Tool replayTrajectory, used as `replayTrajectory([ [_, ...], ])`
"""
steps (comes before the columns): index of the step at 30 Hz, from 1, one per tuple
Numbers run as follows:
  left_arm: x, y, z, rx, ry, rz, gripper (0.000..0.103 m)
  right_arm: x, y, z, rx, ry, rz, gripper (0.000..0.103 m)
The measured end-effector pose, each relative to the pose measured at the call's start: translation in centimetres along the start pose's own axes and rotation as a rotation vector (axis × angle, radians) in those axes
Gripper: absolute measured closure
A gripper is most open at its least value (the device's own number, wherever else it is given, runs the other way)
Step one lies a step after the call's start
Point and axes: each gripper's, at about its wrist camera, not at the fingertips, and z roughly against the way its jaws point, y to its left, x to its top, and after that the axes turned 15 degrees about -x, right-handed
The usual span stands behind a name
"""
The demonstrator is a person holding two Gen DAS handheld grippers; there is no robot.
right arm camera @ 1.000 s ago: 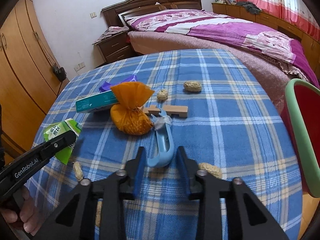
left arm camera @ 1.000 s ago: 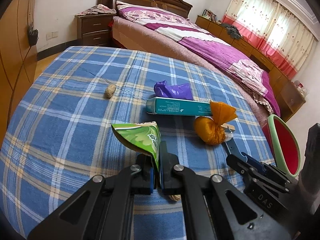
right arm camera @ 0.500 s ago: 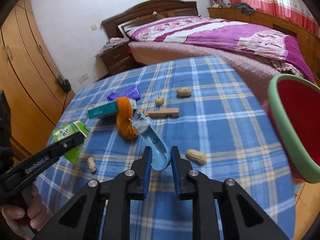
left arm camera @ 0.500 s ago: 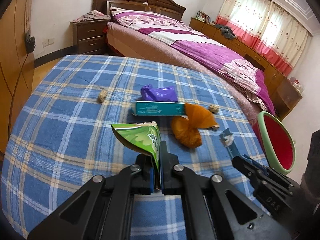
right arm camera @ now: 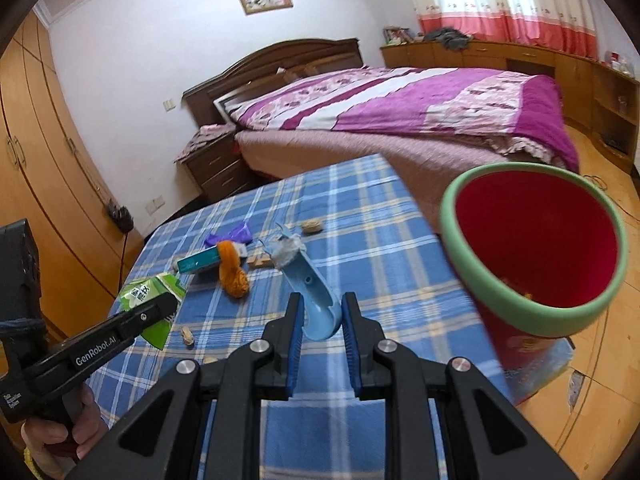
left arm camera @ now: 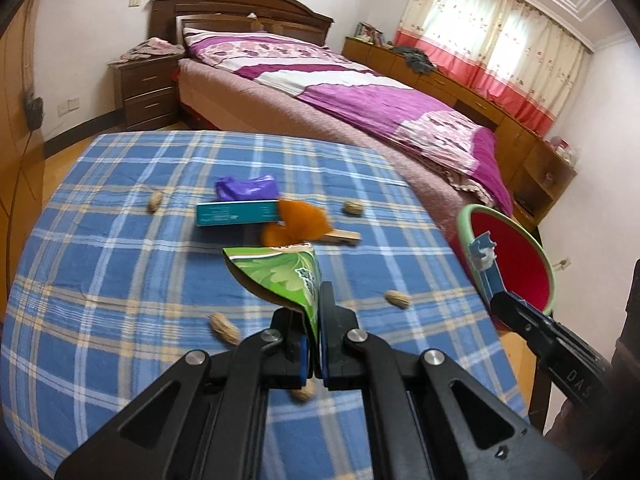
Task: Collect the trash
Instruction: 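Carry the green packet and blue plastic piece toward the red bucket with both tools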
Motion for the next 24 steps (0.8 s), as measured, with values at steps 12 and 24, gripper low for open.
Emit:
replayTrajectory([
  [12,-0.1,-6.1,-0.9,-0.091,0.031,-0.085,0.100,0.1,-5.7,2.8,-0.064,-0.055,-0.095,0.082],
  [24,0.6,-11.7,-4.6,-0.156,0.071,-0.209,0.100,0.3,-11.8,3.2,-0.140,-0.073,-0.186,0.082],
])
